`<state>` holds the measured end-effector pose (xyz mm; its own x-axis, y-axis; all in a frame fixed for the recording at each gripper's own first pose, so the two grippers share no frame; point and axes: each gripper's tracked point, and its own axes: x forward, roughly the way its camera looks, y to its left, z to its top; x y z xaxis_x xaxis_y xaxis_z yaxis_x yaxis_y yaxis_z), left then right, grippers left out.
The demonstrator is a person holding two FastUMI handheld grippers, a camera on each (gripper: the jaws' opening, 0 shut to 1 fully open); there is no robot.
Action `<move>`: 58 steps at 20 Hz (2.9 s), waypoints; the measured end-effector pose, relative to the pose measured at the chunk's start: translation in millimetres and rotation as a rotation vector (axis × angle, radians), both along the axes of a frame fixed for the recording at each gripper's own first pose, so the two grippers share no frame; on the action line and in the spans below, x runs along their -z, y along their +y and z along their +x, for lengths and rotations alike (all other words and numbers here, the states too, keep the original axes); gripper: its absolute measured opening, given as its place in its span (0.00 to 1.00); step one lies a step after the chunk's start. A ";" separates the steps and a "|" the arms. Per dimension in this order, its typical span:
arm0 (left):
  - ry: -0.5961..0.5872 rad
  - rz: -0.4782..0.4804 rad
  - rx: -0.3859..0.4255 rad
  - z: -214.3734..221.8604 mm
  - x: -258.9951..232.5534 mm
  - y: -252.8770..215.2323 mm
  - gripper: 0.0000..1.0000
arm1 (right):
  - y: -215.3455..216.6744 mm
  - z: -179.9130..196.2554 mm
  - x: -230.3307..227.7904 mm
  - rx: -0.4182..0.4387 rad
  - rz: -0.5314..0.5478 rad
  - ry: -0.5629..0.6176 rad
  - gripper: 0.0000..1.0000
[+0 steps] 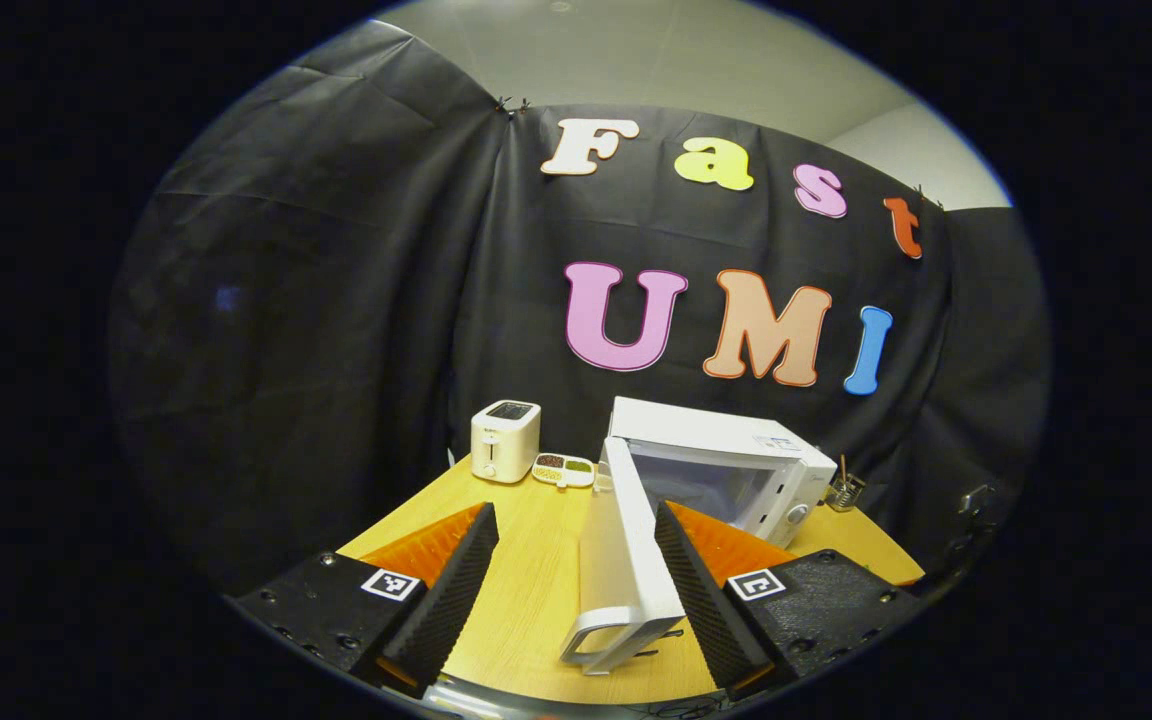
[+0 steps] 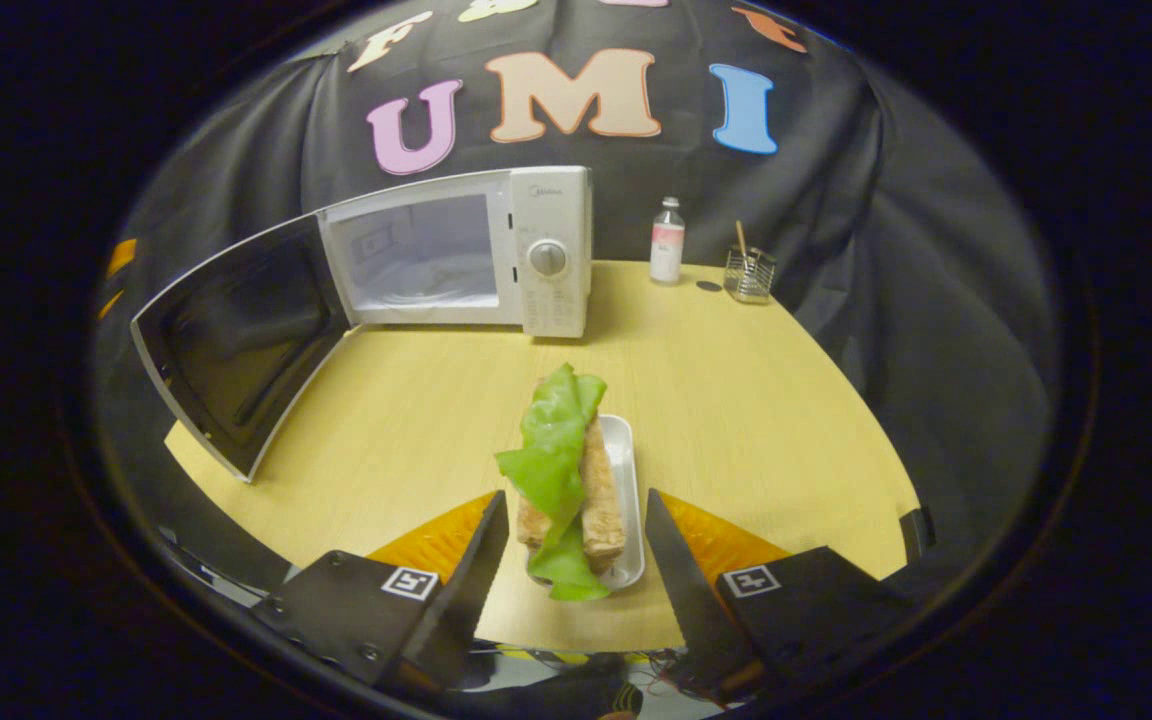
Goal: Open the microwave oven with the left hand, put the food in, and close the microwave oven.
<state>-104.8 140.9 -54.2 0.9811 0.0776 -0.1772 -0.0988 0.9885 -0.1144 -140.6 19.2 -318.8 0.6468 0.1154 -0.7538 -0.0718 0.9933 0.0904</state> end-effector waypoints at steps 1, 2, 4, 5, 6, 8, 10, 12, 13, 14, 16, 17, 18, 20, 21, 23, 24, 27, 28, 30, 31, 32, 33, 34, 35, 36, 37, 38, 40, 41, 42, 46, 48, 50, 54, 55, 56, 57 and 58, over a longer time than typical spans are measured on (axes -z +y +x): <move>-0.002 0.009 0.009 1.3 -1.5 -4.6 0.96 | 1.2 0.9 5.9 0.001 0.017 0.014 0.83; -0.010 0.014 0.018 3.7 -4.5 -10.0 0.96 | 1.5 0.6 8.9 0.005 0.027 0.027 0.63; -0.018 0.008 0.034 7.6 -9.6 -18.3 0.96 | 1.7 -0.7 9.1 0.016 0.046 0.051 0.37; -0.023 0.004 0.042 7.6 -10.8 -23.3 0.96 | 0.1 -2.6 9.0 0.025 0.052 0.067 0.33; -0.027 -0.001 0.048 10.9 -12.3 -27.3 0.96 | 1.1 -0.4 8.3 0.019 0.047 0.068 0.39; -0.031 -0.017 0.052 11.7 -11.5 -29.0 0.96 | -2.7 -1.3 4.7 0.023 0.012 0.062 0.32; -0.028 -0.052 0.071 14.2 -12.4 -40.7 0.96 | 2.1 -1.6 5.5 -0.001 -0.005 0.063 0.28; -0.020 -0.075 0.085 20.3 -10.0 -50.9 0.96 | 2.5 2.9 4.2 -0.028 -0.020 0.058 0.28; -0.014 -0.076 0.088 24.1 -8.6 -50.9 0.96 | 2.8 3.2 2.8 -0.031 -0.018 0.056 0.28; -0.012 -0.072 0.093 26.1 -8.4 -51.1 0.96 | 1.9 4.8 0.3 -0.030 -0.014 0.055 0.28; -0.014 -0.058 0.105 28.2 -11.1 -52.8 0.96 | -1.6 9.1 -7.6 -0.025 -0.011 0.040 0.24; -0.013 -0.048 0.110 29.0 -11.3 -52.8 0.96 | -4.6 12.6 -12.3 -0.021 -0.013 0.029 0.28; -0.012 -0.040 0.116 30.1 -11.9 -53.0 0.96 | -7.1 16.9 -18.2 -0.016 -0.013 0.020 0.28; -0.018 -0.025 0.132 33.6 -15.4 -55.1 0.96 | -7.2 28.4 -29.1 -0.003 0.000 0.000 0.24; -0.024 -0.017 0.143 34.7 -17.4 -57.4 0.96 | -6.6 33.3 -34.7 0.001 0.008 -0.007 0.28; -0.034 0.001 0.169 37.1 -20.1 -62.1 0.96 | 1.1 42.9 -43.9 -0.003 0.025 -0.009 0.24; -0.039 0.006 0.180 38.0 -21.2 -63.9 0.96 | 7.8 47.5 -49.3 -0.003 0.043 -0.012 0.24; -0.057 -0.011 0.220 44.5 -22.3 -73.0 0.96 | 35.7 61.1 -61.2 -0.012 0.111 -0.021 0.24; -0.065 -0.021 0.233 46.6 -25.2 -76.1 0.96 | 47.0 65.7 -65.4 -0.020 0.131 -0.028 0.24; -0.072 -0.039 0.255 50.8 -23.5 -81.6 0.96 | 71.6 72.6 -69.2 -0.047 0.160 -0.025 0.24; -0.079 -0.045 0.261 52.9 -26.0 -83.0 0.96 | 84.2 74.5 -71.9 -0.067 0.168 -0.025 0.28; -0.087 -0.042 0.260 54.6 -28.3 -82.3 0.96 | 96.3 79.9 -75.4 -0.081 0.177 -0.030 0.24; -0.091 -0.035 0.259 56.0 -28.6 -80.0 0.96 | 109.7 86.1 -78.5 -0.089 0.196 -0.030 0.24; -0.094 -0.026 0.258 56.9 -29.3 -77.9 0.96 | 123.6 92.4 -80.7 -0.088 0.226 -0.027 0.32; -0.092 -0.021 0.257 56.0 -28.7 -75.7 0.96 | 137.8 99.2 -80.8 -0.083 0.255 -0.020 0.28; -0.092 -0.020 0.259 56.2 -27.9 -75.0 0.96 | 151.6 107.2 -79.5 -0.072 0.283 -0.014 0.23; -0.091 -0.022 0.264 56.3 -28.1 -75.5 0.94 | 164.9 114.9 -77.0 -0.059 0.306 -0.003 0.28; -0.080 -0.027 0.273 55.5 -25.6 -76.2 0.96 | 178.5 122.0 -72.3 -0.058 0.323 0.017 0.23; -0.057 -0.049 0.313 50.6 -19.9 -84.2 0.96 | 207.6 133.9 -65.2 -0.070 0.360 0.045 0.28; -0.054 -0.047 0.320 48.6 -19.0 -83.4 0.96 | 217.3 144.2 -62.5 -0.061 0.377 0.045 0.28; -0.054 -0.043 0.325 47.7 -19.8 -81.4 0.96 | 225.1 156.2 -57.1 -0.035 0.399 0.045 0.28; -0.057 -0.049 0.326 43.4 -20.6 -77.7 0.96 | 259.9 194.8 -45.5 0.127 0.528 0.095 0.28; -0.059 -0.039 0.322 43.2 -21.1 -73.0 0.96 | 274.9 209.0 -37.8 0.181 0.557 0.107 0.28; -0.057 -0.032 0.313 41.4 -18.9 -68.9 0.96 | 290.4 222.4 -32.5 0.244 0.607 0.117 0.28; -0.052 -0.026 0.284 41.5 -15.5 -58.1 0.96 | 309.7 253.2 -24.8 0.394 0.675 0.092 0.28; -0.052 -0.025 0.273 43.1 -14.7 -53.8 0.96 | 313.5 259.3 -21.1 0.427 0.686 0.093 0.28; -0.052 -0.027 0.266 44.4 -13.7 -50.8 0.96 | 319.1 265.2 -17.5 0.460 0.707 0.098 0.28; -0.049 -0.028 0.258 44.3 -12.9 -47.1 0.94 | 323.4 271.7 -13.9 0.488 0.721 0.103 0.28; -0.044 -0.025 0.256 44.9 -11.1 -45.3 0.96 | 326.2 276.6 -10.1 0.504 0.721 0.108 0.28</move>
<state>-60.0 95.6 -43.0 0.9749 -0.1786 -0.1331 0.1602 0.9774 -0.1378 136.1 345.4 -308.7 0.6782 0.3069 -0.6677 0.4039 0.6034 0.6876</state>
